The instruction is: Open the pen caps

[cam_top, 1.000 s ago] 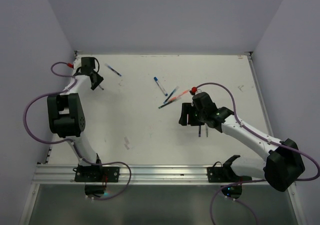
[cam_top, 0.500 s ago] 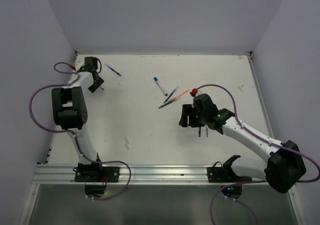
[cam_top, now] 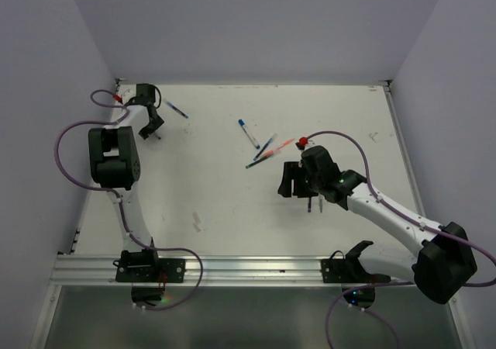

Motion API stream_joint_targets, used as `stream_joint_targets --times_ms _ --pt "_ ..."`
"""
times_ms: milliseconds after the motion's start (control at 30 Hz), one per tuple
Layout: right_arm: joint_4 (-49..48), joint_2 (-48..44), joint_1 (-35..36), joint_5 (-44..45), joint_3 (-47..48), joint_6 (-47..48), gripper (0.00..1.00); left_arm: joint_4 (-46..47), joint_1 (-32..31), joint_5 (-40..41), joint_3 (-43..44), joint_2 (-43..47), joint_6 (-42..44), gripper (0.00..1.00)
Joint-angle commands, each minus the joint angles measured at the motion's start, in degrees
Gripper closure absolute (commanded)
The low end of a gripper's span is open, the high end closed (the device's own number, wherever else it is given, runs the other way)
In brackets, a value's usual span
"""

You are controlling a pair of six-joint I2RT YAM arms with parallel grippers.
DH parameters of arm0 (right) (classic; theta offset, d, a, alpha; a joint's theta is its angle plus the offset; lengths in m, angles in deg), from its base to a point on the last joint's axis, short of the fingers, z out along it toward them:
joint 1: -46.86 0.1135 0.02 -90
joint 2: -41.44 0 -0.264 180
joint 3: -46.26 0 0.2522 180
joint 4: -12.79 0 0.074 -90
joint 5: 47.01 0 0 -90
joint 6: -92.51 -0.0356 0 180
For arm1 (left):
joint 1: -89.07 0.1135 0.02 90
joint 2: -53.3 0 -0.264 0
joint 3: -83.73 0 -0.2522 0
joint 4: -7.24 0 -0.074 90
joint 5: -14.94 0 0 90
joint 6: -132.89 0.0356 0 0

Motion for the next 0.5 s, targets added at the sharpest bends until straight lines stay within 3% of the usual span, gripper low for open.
stream_joint_targets --times_ms 0,333,467 --pt "-1.13 -1.77 -0.17 0.5 -0.53 0.66 0.36 -2.19 -1.44 4.16 3.53 -1.46 1.67 0.47" --pt "-0.61 -3.17 -0.17 0.85 -0.53 0.74 0.36 -10.01 -3.37 12.33 6.45 -4.46 0.61 0.52" --pt "-0.34 -3.61 -0.09 1.12 -0.35 0.75 0.36 -10.64 -3.55 13.13 4.34 -4.63 0.44 0.6"
